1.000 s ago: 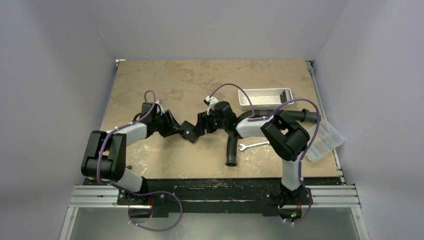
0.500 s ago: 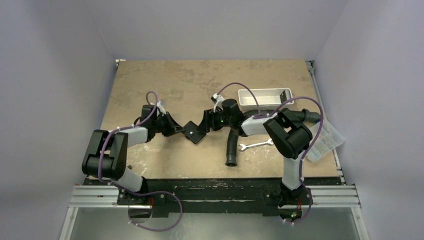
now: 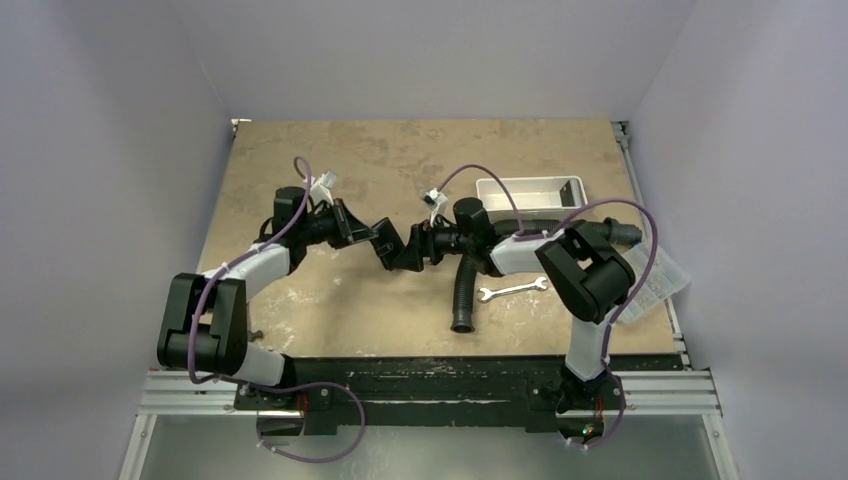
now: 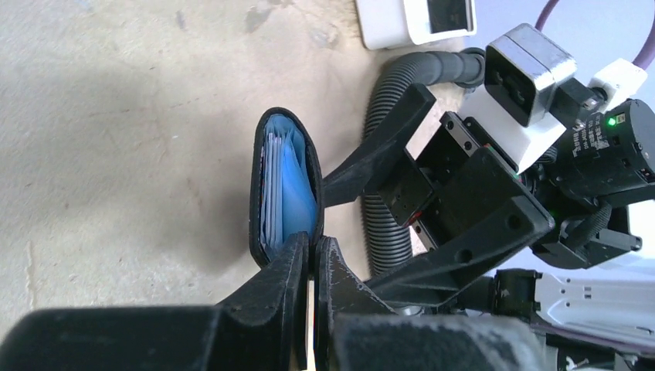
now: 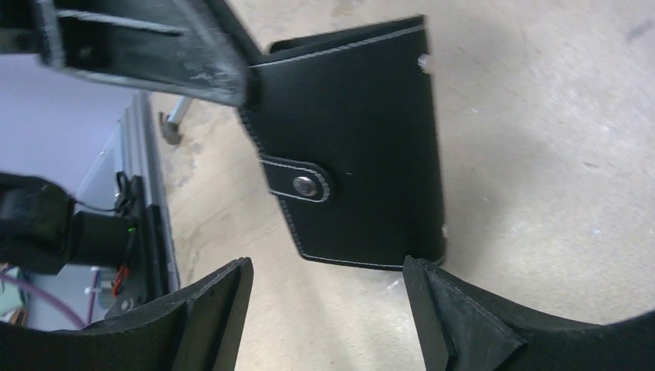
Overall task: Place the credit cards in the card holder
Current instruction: Pick up the card holder from the center of the board.
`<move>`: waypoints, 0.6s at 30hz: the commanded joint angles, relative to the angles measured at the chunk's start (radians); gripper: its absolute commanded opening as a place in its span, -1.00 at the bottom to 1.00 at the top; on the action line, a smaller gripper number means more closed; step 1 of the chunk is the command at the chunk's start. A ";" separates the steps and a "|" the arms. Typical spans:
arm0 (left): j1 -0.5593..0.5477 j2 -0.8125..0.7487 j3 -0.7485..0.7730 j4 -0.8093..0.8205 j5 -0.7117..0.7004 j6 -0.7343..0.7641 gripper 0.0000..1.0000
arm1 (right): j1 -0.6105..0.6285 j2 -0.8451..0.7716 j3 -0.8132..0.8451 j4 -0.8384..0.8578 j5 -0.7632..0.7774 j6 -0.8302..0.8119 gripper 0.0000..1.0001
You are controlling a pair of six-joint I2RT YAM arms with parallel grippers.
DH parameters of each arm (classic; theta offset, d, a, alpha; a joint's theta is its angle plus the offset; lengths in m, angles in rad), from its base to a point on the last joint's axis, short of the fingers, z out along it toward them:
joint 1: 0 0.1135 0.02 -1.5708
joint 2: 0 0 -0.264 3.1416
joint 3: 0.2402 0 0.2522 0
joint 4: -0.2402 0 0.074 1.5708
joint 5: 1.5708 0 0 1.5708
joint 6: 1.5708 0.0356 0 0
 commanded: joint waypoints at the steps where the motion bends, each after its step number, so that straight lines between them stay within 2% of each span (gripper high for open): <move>1: 0.009 -0.047 0.062 -0.015 0.135 0.090 -1.00 | -0.009 -0.097 -0.043 0.139 -0.105 -0.043 0.64; 9: 0.009 -0.114 0.068 -0.050 0.203 0.133 -1.00 | -0.124 -0.148 -0.149 0.310 -0.151 0.022 0.76; 13: -0.002 -0.152 0.035 0.050 0.255 0.081 -1.00 | -0.139 -0.140 -0.157 0.368 -0.223 0.038 0.74; 18: -0.041 -0.158 0.043 0.085 0.296 0.076 -1.00 | -0.140 -0.097 -0.181 0.583 -0.318 0.168 0.62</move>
